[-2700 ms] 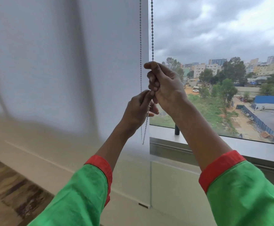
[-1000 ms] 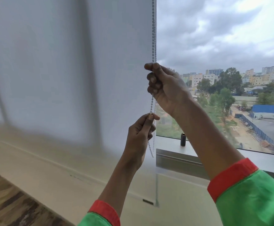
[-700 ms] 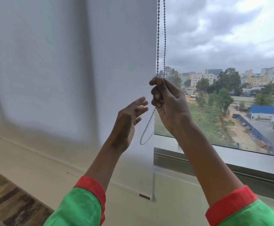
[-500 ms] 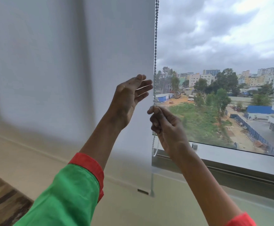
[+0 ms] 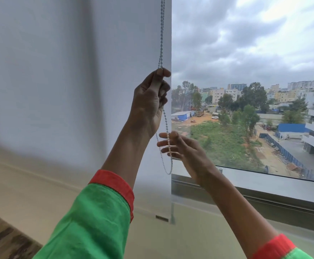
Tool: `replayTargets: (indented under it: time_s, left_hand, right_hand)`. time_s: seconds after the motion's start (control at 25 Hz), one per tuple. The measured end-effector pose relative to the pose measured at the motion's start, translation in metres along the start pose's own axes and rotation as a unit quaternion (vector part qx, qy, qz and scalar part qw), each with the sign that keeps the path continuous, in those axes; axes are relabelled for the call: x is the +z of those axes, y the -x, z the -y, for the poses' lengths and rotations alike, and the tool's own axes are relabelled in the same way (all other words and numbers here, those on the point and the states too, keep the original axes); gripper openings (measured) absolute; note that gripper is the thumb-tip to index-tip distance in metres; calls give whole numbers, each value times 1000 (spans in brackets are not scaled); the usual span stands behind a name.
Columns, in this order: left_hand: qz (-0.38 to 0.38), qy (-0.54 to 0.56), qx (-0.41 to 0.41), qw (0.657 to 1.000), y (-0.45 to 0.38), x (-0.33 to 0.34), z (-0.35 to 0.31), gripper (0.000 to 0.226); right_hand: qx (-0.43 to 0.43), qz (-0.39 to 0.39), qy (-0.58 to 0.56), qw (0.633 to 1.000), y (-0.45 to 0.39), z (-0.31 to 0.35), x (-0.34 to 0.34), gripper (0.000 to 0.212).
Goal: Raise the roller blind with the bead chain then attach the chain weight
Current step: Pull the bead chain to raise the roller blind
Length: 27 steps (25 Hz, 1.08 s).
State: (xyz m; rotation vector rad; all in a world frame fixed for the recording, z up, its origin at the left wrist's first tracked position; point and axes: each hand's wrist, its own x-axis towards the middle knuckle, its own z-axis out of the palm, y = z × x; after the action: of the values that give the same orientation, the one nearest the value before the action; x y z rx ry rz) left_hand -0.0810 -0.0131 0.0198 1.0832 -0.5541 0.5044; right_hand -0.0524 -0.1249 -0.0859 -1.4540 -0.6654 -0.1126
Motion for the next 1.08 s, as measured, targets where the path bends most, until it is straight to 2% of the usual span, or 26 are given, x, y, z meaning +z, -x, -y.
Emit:
replayTargets:
  time_s: [0.24, 0.36, 0.44, 0.56, 0.72, 0.88, 1.08]
  left_hand:
    - [6, 19, -35, 999, 43, 0, 26, 30]
    - [3, -14, -55, 998, 54, -12, 31, 30]
    - [27, -45, -58, 997, 53, -20, 26, 29]
    - [67, -103, -70, 990, 43, -28, 15, 33]
    - [43, -197, -78, 976, 21, -32, 0, 36]
    - [29, -103, -68, 992, 2, -17, -17, 35]
    - [51, -4, -65, 997, -13, 19, -32, 29]
  right_hand:
    - [-92, -31, -124, 988, -39, 100, 11, 30]
    - [-68, -32, -183, 980, -51, 134, 20, 28]
    - [-70, -30, -188, 979, -52, 141, 28, 26]
    - [-119, -32, -192, 974, -49, 138, 30, 23]
    - [-145, -36, -206, 967, -37, 135, 14, 23]
    - [-124, -54, -174, 975, -16, 103, 8, 21]
    - [-88, -39, -156, 983, 12, 39, 8, 17]
